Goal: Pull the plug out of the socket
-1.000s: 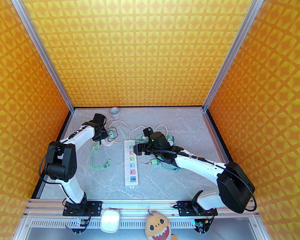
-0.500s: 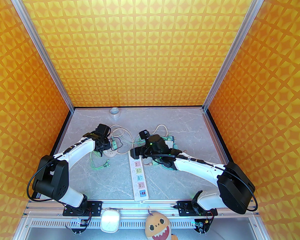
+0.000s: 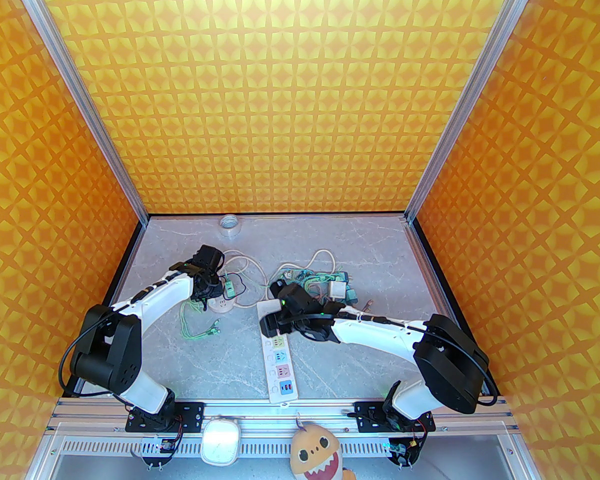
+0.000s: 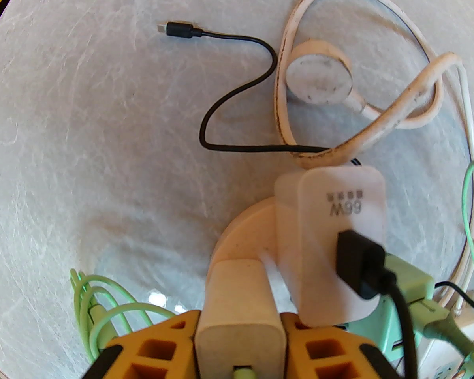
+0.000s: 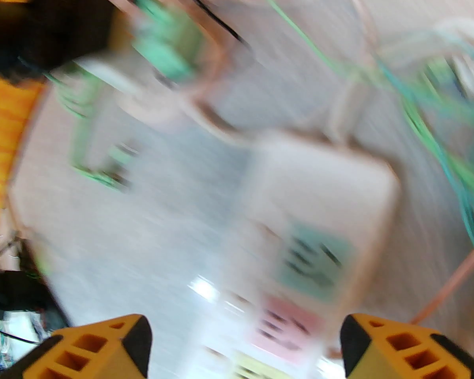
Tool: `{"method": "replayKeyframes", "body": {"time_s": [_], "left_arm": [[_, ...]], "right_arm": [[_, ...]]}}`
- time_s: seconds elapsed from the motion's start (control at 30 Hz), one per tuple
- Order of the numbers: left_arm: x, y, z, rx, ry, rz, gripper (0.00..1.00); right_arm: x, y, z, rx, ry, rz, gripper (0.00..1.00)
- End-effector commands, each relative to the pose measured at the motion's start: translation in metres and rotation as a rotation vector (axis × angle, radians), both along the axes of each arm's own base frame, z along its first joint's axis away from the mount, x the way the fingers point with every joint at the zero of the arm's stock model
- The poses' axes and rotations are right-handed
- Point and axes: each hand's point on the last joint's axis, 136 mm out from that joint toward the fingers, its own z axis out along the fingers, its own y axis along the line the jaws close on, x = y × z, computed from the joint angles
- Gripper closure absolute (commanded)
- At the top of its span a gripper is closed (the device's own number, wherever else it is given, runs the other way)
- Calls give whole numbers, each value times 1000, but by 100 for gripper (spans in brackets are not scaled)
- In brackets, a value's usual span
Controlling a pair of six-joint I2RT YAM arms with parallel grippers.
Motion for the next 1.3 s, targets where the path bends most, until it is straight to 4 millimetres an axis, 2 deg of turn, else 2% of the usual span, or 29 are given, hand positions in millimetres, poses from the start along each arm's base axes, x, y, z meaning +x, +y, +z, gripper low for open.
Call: {"method": "replayKeyframes", "body": {"time_s": [0.0, 0.1, 0.23, 0.4, 0.57, 0.73, 0.93, 1.03, 1.17, 1.27], "left_arm": [[9, 10, -5, 33, 17, 18, 68], [17, 16, -4, 37, 13, 28, 67], [23, 17, -6, 44, 19, 22, 67], [22, 17, -8, 47, 22, 15, 67], [20, 17, -3, 45, 9, 9, 66], [20, 17, 1, 37, -2, 7, 66], [16, 17, 5, 31, -7, 2, 66], [14, 16, 6, 25, -8, -1, 66], [11, 14, 7, 13, -12, -4, 66], [8, 12, 7, 14, -10, -16, 66]], "right_arm": [[-14, -16, -31, -158, 38, -28, 8], [-22, -9, -46, -231, 43, -15, 7], [-25, 5, -56, -299, 21, -8, 6], [-13, 0, -61, -421, -22, -8, 12], [10, -20, -54, -506, -76, -21, 12], [37, -55, -50, -513, -69, -63, 12], [67, -102, -55, -557, -58, -140, 11], [82, -123, -58, -522, -22, -215, 12], [99, -133, -46, -525, -38, -264, 13], [99, -120, -25, -453, -37, -244, 13]]}}
